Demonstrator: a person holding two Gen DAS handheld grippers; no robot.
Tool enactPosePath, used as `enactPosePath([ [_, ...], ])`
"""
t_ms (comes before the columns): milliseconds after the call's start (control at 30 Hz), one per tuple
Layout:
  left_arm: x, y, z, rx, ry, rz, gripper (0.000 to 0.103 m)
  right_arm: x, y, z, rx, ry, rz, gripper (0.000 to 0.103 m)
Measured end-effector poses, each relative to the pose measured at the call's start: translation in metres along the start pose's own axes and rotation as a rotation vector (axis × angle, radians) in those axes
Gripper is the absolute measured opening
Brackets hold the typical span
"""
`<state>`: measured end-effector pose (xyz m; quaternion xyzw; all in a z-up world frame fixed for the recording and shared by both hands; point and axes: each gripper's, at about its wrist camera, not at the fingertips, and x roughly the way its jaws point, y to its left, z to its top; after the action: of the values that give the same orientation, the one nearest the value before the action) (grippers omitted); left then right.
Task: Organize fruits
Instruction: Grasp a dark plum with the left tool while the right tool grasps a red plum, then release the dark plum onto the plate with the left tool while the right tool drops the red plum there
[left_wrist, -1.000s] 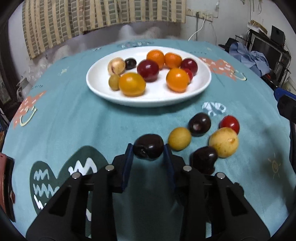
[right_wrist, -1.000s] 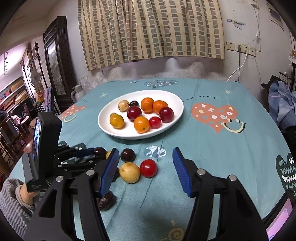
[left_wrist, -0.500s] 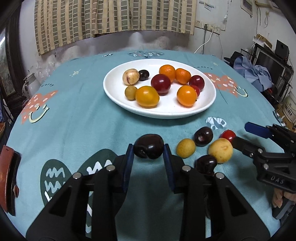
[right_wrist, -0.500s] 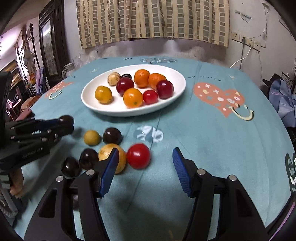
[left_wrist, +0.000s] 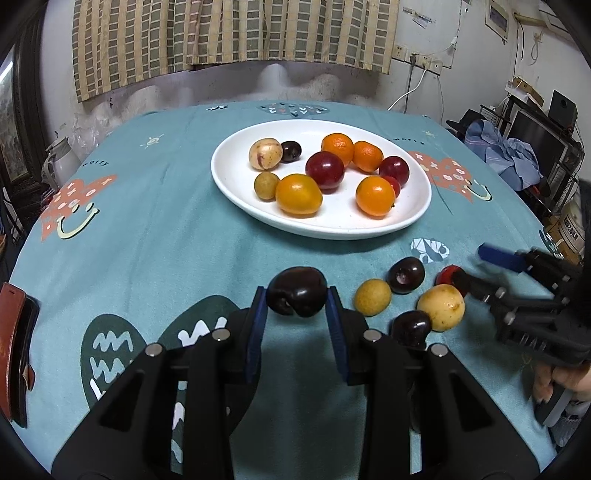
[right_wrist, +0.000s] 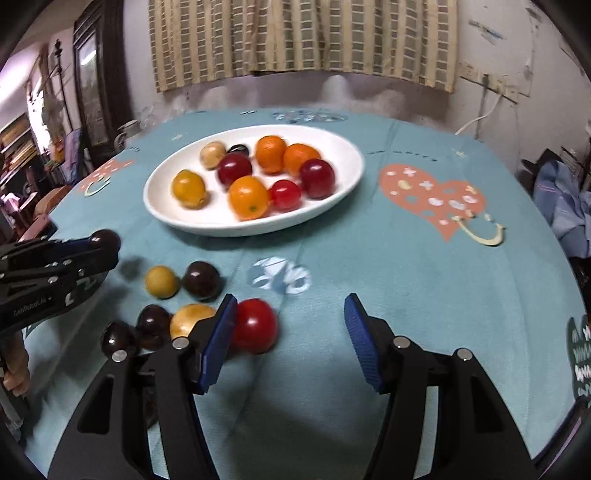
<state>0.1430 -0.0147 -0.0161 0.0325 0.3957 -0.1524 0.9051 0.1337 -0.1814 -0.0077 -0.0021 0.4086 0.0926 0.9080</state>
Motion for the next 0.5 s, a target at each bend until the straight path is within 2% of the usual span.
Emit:
enactPosePath([
  [67,0.000,-0.001,0.000,0.001,0.000,-0.002,0.033,0.000,0.003,0.002,-0.009,-0.008,0.011,0.055],
  [133,0.000,-0.001,0.000,0.003,0.001,-0.001,0.033,0.005,0.001,0.002,0.009,0.018,0.041,0.049],
  [200,0.001,-0.002,-0.001,0.006,0.007,-0.003,0.033,0.009,-0.005,0.000,0.044,0.047,0.059,0.047],
  [267,0.003,-0.003,-0.002,0.010,0.013,-0.002,0.033,0.009,-0.006,-0.002,0.053,0.057,0.102,0.034],
  [300,0.003,-0.003,-0.002,0.014,0.016,-0.002,0.033,0.008,-0.002,-0.002,0.035,0.053,0.104,0.031],
  [433,0.006,-0.005,-0.003,0.022,0.026,0.002,0.033,0.003,0.003,-0.002,0.012,0.038,0.087,0.028],
  [500,0.005,-0.005,-0.003,0.020,0.022,0.000,0.033,-0.015,-0.002,0.004,0.036,-0.032,0.068,0.028],
])
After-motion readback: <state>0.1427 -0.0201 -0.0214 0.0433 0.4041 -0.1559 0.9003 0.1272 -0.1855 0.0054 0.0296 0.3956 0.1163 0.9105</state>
